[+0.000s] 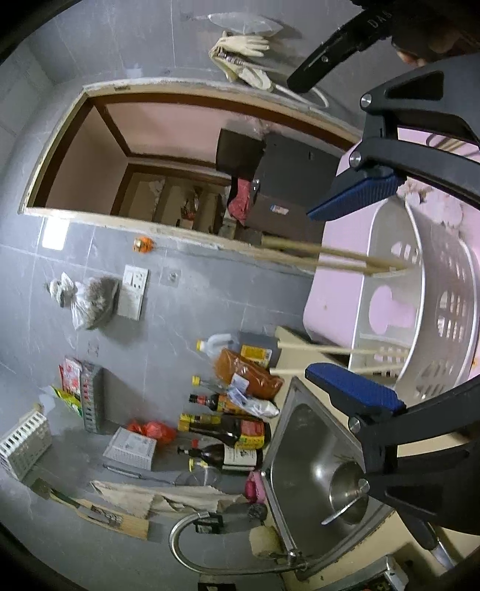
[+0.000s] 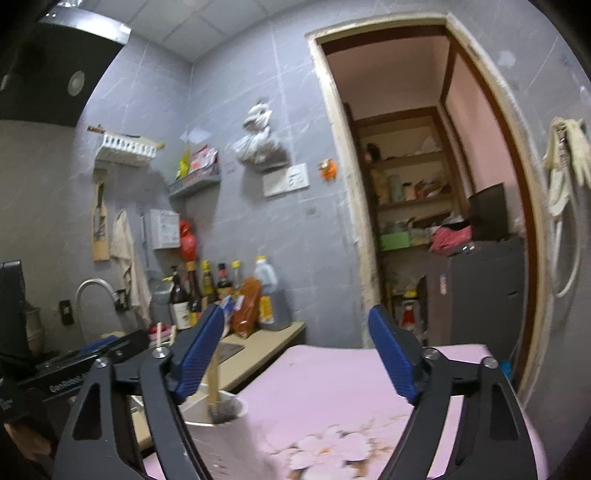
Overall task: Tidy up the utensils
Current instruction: 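Return both tools to the table toward the spoon and metal tongs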
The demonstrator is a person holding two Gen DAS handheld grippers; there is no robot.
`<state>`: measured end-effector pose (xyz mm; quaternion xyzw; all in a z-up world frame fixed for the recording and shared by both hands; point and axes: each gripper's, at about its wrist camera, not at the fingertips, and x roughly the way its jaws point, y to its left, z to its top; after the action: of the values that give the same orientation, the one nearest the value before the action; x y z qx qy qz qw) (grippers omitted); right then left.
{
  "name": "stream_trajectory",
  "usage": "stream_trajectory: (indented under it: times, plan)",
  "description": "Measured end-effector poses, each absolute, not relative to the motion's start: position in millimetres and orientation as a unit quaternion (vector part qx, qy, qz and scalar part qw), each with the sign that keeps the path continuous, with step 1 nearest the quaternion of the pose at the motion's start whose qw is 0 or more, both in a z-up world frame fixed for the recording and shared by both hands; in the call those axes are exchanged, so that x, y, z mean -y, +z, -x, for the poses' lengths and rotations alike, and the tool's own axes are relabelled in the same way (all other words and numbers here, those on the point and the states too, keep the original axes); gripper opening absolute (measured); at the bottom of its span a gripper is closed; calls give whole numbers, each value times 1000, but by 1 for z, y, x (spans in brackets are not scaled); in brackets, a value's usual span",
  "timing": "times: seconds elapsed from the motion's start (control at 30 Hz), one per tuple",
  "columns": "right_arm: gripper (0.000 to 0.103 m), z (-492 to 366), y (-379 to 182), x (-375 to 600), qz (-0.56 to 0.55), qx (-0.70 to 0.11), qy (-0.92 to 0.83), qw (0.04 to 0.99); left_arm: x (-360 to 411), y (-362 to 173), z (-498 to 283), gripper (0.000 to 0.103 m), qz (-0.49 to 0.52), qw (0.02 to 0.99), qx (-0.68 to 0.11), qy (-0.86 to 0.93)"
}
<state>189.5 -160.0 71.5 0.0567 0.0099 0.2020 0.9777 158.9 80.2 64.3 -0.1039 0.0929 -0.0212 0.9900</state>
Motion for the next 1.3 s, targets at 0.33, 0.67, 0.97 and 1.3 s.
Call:
stream_trajectory:
  times: [0.33, 0.67, 0.97, 1.3]
  plan:
    - [103, -158, 84, 214, -26, 20, 158, 987, -40, 72, -146, 96, 82, 991, -80, -62]
    - [103, -148, 67, 248, 8, -12, 127, 992, 8, 46, -138, 98, 58, 983, -125, -118]
    - [103, -151, 32, 265, 16, -66, 107, 992, 35, 18, -136, 98, 49, 977, -158, -131]
    - [88, -183, -3, 271, 34, -206, 126, 970, 51, -5, -164, 96, 30, 948, -264, -174]
